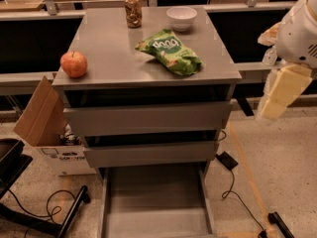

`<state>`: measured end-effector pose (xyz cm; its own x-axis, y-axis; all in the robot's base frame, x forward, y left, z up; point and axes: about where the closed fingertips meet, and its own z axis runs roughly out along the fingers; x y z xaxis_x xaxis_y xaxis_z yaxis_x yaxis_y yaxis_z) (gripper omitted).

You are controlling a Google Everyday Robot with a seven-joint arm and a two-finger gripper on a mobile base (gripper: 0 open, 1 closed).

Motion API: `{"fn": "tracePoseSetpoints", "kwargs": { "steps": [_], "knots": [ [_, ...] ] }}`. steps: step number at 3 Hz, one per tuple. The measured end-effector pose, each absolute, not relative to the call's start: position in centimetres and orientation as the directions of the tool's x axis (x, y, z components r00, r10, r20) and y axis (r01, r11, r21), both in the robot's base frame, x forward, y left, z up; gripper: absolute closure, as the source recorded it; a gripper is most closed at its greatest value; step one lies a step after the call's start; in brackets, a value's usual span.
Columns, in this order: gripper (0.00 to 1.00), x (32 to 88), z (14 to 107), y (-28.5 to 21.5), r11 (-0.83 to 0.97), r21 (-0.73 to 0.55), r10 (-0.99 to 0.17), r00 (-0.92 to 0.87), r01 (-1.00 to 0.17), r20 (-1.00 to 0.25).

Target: Place apple into bottom drawer

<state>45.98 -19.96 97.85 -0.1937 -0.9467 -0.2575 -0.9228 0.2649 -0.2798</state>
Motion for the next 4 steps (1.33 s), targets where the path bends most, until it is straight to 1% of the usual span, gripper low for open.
{"fn": "tracePoseSetpoints", "kwargs": {
  "steps": [1, 2, 3, 4],
  "knots": [
    [0.00, 50.2, 97.3, -14.8, 0.278, -0.290, -0.912, -0.157, -0.916, -0.378],
    [0.00, 54.2, 96.6, -6.1, 0.341, -0.284, -0.820, -0.136, -0.896, -0.556],
    [0.00, 54.7, 95.5, -1.3, 0.382, -0.233, -0.714, -0.125, -0.894, -0.689],
    [0.00, 54.6, 95.3, 3.8, 0.404, -0.207, -0.606, -0.091, -0.891, -0.790]
  ]
}}
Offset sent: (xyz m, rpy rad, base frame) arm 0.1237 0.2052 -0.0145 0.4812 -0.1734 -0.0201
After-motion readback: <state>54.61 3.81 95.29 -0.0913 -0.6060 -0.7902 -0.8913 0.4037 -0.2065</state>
